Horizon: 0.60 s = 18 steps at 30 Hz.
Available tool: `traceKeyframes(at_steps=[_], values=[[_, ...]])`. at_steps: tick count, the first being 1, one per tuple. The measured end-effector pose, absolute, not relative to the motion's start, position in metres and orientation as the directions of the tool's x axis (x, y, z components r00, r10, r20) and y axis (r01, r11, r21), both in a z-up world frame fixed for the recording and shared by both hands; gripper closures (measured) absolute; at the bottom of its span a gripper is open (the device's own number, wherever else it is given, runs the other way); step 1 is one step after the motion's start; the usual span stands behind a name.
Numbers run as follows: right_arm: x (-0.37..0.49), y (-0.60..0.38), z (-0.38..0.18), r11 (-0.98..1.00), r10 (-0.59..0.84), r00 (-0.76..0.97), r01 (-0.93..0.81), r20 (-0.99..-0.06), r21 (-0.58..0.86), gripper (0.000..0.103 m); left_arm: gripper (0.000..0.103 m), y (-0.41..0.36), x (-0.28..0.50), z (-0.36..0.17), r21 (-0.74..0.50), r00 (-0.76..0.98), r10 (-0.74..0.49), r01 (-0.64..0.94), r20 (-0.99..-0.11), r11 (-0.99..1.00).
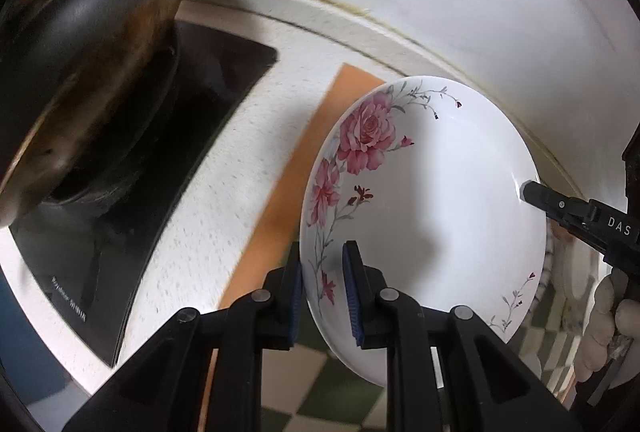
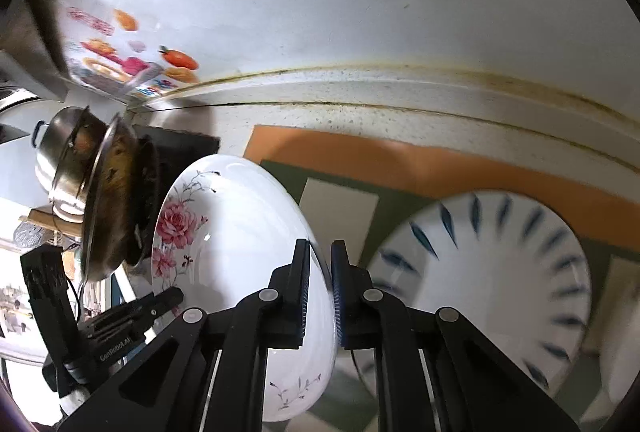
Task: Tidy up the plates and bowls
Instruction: 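Carry the pink-flower plate with both grippers onto the grey-flower plate and release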
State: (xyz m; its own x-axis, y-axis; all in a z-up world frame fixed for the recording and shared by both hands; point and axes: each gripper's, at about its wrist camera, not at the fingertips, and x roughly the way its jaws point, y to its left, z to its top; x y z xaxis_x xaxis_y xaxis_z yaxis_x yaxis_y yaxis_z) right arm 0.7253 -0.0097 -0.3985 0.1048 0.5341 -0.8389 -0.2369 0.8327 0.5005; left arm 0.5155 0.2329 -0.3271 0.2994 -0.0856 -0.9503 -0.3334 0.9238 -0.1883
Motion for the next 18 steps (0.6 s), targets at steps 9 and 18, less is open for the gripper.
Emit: traceKeyframes(at_steps=[9, 18], values=[[0.644, -0.104, -0.358, 0.846, 0.532, 0.175, -0.138, -0.829, 0.514, 0.091, 0.086, 0.160, 0.480, -0.301, -0.213, 0.295, -0.148, -0.201, -0.944, 0.956], [0.549, -0.217, -0.357, 0.856, 0.497, 0.235, 0.026, -0.835, 0.517, 0.091, 0.086, 0.071, 0.457, -0.309, -0.228, 0.225, -0.220, -0.011, -0.949, 0.974]])
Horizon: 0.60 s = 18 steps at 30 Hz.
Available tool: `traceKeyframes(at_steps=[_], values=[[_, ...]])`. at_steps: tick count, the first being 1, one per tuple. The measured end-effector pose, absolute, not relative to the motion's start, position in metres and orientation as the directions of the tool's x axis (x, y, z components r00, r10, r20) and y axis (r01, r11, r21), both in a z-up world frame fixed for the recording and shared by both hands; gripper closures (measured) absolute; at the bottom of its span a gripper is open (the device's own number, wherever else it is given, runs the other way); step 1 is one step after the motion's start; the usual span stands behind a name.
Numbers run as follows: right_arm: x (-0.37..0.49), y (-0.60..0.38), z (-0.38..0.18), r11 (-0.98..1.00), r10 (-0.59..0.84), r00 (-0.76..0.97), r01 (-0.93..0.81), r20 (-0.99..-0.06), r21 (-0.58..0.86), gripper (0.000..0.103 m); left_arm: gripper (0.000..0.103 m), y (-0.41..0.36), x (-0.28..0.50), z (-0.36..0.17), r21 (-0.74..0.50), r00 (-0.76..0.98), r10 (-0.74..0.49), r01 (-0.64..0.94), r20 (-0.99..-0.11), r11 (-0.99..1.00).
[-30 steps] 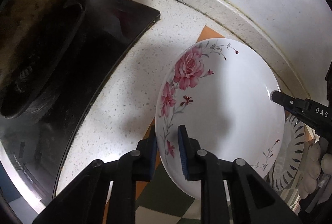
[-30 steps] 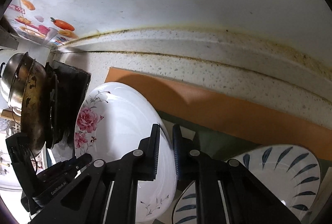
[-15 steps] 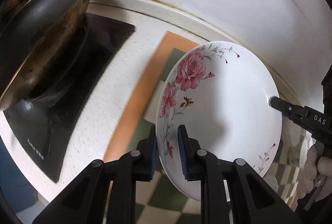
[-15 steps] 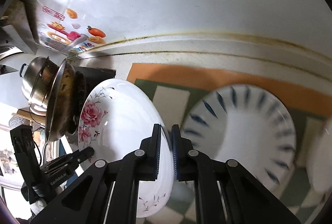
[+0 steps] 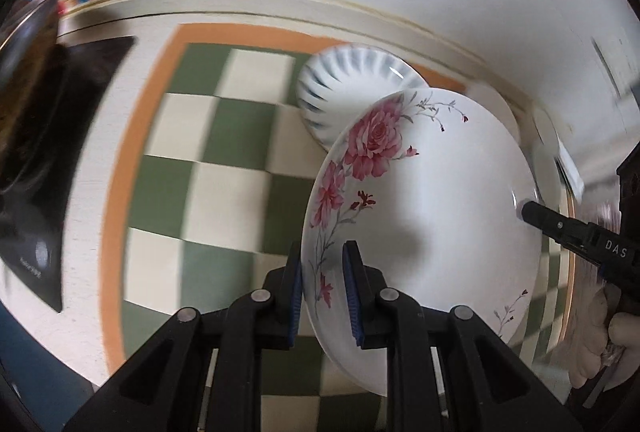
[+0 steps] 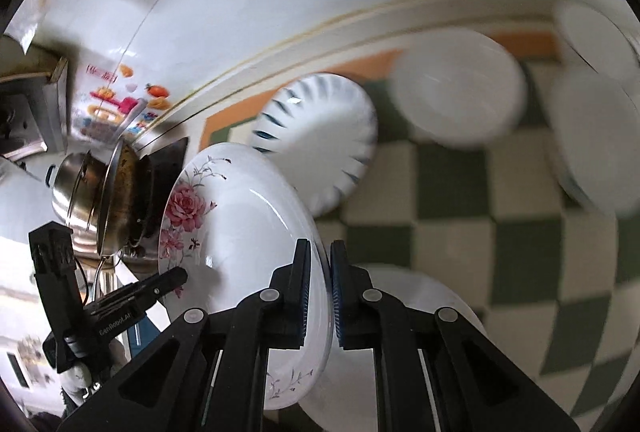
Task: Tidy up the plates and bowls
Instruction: 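Carry the pink-flower plate with both grippers onto the grey-flower plate and release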
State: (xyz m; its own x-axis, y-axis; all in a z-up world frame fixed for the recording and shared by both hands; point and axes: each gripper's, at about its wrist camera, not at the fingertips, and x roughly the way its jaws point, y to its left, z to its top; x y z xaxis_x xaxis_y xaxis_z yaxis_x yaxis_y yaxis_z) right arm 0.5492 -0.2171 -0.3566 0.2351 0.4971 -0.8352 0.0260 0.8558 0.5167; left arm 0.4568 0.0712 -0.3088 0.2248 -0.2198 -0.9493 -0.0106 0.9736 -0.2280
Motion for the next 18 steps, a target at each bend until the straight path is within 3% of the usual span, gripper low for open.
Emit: traceKeyframes(at_steps=[11, 18], values=[[0.462, -0.290, -0.413, 0.847, 0.458, 0.200, 0.199, -0.866, 0.494, 0.091, 0.086, 0.001, 0.437, -0.347, -0.174, 0.102, -0.189, 0.136, -0.977, 0.975], [0.450, -0.295, -0.429, 0.856, 0.445, 0.181, 0.202, -0.877, 0.476, 0.091, 0.086, -0.013, 0.427, -0.364, -0.123, 0.061, -0.135, 0.168, -0.989, 0.978]])
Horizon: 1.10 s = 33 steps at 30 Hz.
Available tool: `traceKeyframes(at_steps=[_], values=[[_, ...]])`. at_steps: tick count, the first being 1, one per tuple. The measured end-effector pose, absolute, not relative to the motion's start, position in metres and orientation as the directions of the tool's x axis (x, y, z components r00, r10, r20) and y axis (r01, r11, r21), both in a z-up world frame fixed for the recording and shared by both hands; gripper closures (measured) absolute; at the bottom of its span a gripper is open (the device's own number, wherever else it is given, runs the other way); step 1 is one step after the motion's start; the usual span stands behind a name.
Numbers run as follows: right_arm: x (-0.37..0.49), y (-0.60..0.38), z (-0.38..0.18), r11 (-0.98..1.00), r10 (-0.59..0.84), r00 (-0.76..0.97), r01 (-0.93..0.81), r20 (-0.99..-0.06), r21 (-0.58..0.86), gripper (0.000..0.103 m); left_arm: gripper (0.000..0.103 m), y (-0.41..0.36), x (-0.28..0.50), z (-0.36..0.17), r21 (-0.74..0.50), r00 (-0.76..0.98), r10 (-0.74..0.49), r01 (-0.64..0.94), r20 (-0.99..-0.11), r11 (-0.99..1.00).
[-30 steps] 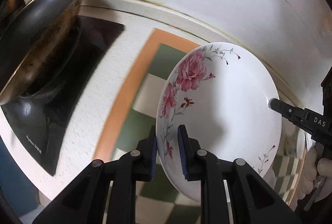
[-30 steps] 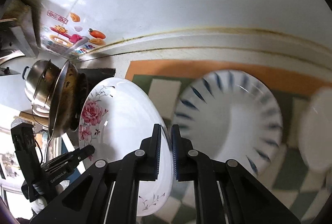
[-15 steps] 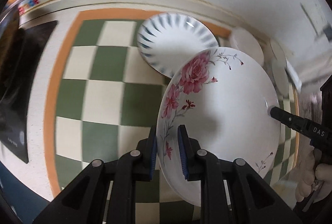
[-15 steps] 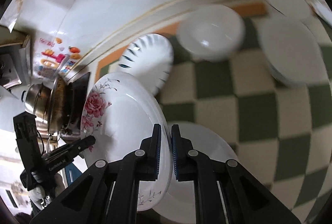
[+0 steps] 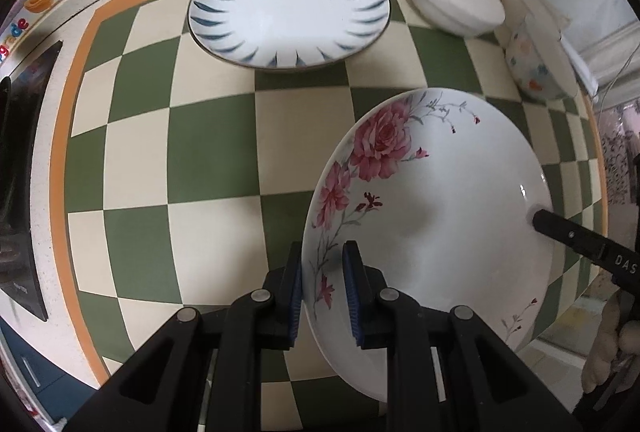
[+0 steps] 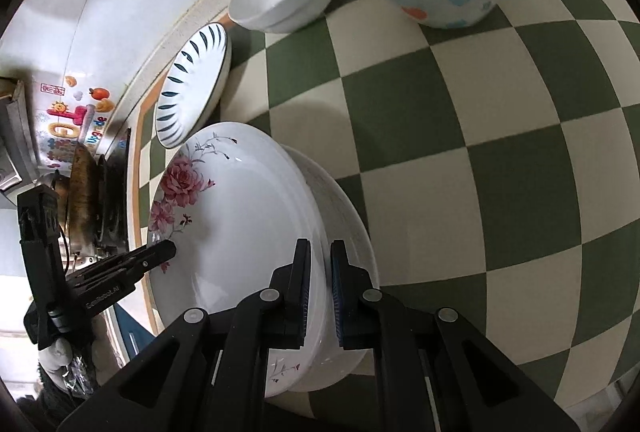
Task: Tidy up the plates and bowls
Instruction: 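Carry the pink-flower plate with both grippers onto the grey-flower plate and release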
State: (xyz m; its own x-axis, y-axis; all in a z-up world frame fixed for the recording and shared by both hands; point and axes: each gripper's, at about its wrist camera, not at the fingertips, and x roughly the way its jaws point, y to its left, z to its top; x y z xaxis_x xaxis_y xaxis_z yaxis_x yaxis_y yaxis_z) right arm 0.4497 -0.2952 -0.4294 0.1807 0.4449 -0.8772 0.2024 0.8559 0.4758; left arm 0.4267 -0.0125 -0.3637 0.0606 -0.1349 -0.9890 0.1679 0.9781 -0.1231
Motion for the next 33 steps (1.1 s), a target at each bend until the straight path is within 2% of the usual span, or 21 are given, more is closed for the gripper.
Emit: traceKeyframes(at_steps=[15, 24, 33], values=[[0.449, -0.288, -0.446, 0.881, 0.420, 0.106, 0.189, -0.901, 0.433, 0.091, 0.084, -0.021, 0.412, -0.381, -0.081, 0.025, -0.086, 0.163, -0.996, 0.983], [0.457, -0.280, -0.443, 0.904, 0.384, 0.035, 0.188, -0.923, 0.383, 0.086, 0.084, -0.020, 0.423, -0.389, -0.108, 0.015, -0.112, 0.155, -0.994, 0.982], [0.458, -0.281, -0.441, 0.894, 0.396, -0.037, 0.242, -0.918, 0.376, 0.085, 0.084, -0.008, 0.429, -0.391, -0.141, -0.008, -0.141, 0.139, -0.990, 0.980]])
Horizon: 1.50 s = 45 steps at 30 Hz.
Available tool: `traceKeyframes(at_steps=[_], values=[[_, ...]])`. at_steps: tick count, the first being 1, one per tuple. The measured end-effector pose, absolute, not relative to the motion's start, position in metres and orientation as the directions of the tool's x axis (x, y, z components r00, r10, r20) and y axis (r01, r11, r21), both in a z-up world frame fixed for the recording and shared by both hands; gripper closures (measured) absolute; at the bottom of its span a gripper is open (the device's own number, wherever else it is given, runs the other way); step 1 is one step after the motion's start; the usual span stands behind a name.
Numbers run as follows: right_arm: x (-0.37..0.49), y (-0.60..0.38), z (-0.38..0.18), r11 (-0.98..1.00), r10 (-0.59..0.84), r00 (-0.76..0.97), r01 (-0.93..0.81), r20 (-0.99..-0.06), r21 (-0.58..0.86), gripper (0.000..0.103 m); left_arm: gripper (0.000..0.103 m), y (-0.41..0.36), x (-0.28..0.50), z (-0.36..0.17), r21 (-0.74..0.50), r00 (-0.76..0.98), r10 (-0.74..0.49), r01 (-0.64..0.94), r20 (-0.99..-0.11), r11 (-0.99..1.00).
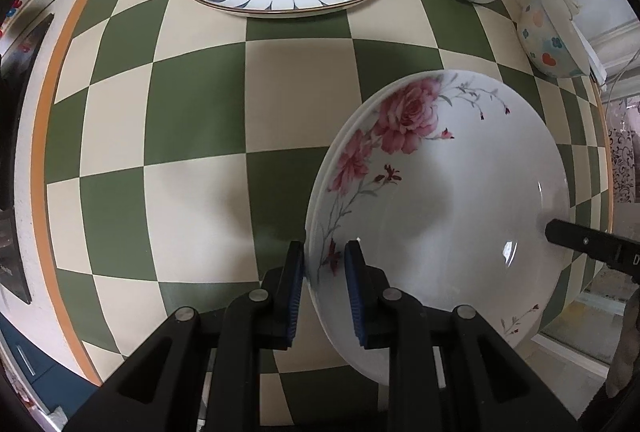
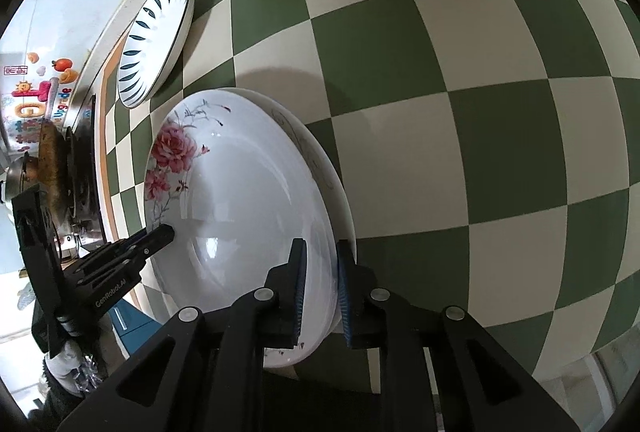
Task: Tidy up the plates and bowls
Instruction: 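Carry the pink-flower plate with both grippers onto the grey-flower plate and release, then grasp the blue-striped plate rim with both grippers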
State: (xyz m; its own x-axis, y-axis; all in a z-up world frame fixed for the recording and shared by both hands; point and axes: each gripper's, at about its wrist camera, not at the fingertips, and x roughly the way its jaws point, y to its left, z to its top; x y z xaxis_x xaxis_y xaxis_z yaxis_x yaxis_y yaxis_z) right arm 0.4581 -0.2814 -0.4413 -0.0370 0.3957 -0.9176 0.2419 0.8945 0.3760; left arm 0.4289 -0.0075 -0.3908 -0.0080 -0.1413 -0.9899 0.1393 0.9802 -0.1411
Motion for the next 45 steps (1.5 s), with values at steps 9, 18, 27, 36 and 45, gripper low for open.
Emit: traceKeyframes(at_steps=[9, 18, 27, 36, 45], values=[[0.463, -0.293, -0.419, 0.875, 0.412, -0.027, 0.291, -0.911, 0.387, 0.085, 0.081, 0.037, 0.448, -0.356, -0.156, 0.085, -0.159, 0.035, -0.984, 0.987], [0.550, -0.252, -0.389, 0.819, 0.493, 0.164, 0.246, -0.855, 0.519, 0.080, 0.075, 0.094, 0.544, -0.335, -0.209, 0.206, -0.188, -0.086, -0.960, 0.974], [0.655, -0.195, -0.437, 0.844, 0.443, 0.187, 0.244, -0.877, 0.478, 0.080, 0.075, 0.112, 0.647, -0.380, -0.249, 0.132, -0.235, -0.097, -0.963, 0.964], [0.680, -0.189, -0.468, 0.839, 0.434, 0.174, 0.277, -0.884, 0.467, 0.085, 0.087, 0.091, 0.673, -0.407, -0.265, 0.077, -0.264, 0.008, -0.961, 0.964], [0.678, -0.184, -0.470, 0.874, 0.386, 0.188, 0.237, -0.903, 0.423, 0.096, 0.091, 0.079, 0.663, -0.401, -0.205, 0.102, -0.210, 0.058, -0.972, 0.977]])
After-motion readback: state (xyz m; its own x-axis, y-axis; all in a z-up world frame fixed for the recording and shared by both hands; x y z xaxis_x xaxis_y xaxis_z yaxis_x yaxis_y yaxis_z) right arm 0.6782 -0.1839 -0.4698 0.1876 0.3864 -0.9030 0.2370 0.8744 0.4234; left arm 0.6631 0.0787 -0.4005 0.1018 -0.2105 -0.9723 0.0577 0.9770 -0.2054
